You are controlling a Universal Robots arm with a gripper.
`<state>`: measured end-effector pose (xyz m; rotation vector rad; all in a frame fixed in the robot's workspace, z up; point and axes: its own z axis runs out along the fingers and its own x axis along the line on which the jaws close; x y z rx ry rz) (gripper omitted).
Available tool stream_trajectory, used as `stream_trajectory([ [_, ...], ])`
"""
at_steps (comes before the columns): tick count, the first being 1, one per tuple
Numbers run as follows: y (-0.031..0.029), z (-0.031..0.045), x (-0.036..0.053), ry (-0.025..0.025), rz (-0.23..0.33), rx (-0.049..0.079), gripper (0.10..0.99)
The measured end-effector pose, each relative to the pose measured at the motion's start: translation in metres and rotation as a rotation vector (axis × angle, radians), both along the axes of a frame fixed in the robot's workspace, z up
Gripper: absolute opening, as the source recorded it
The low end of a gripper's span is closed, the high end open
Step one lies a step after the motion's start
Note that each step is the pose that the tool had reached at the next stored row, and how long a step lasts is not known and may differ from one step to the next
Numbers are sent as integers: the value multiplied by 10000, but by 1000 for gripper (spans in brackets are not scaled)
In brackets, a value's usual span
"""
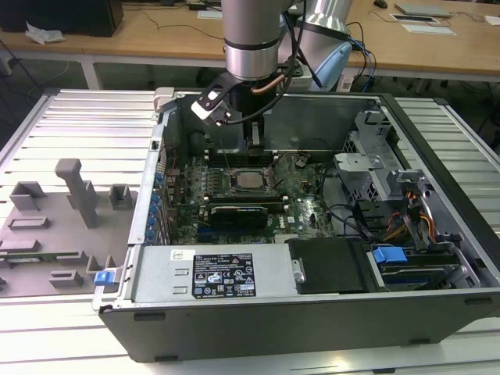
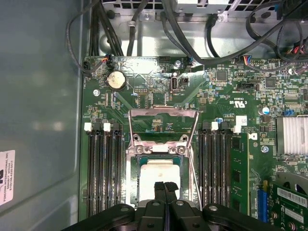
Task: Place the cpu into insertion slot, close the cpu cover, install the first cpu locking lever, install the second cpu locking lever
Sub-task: 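Close the cpu cover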
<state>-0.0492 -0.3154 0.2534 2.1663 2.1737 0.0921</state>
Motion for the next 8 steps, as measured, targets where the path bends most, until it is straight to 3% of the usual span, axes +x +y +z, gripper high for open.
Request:
stream_trajectory([
  [5, -1, 9, -1, 7, -1, -8, 106],
  [8, 0, 57, 0, 34, -1, -2, 106],
])
